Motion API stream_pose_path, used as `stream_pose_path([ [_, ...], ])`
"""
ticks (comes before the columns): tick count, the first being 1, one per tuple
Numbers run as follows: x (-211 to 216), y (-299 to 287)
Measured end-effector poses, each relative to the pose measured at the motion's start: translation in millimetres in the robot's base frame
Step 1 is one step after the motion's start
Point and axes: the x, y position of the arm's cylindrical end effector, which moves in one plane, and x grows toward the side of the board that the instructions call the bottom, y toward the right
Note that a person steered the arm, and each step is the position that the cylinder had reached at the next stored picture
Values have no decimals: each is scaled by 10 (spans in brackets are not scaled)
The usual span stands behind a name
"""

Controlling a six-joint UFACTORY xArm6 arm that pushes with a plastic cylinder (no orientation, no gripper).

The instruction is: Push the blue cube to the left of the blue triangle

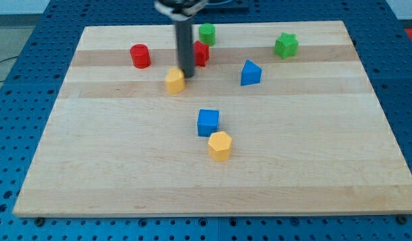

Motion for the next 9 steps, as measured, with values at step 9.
stream_pose_path([
  [9, 947, 737],
])
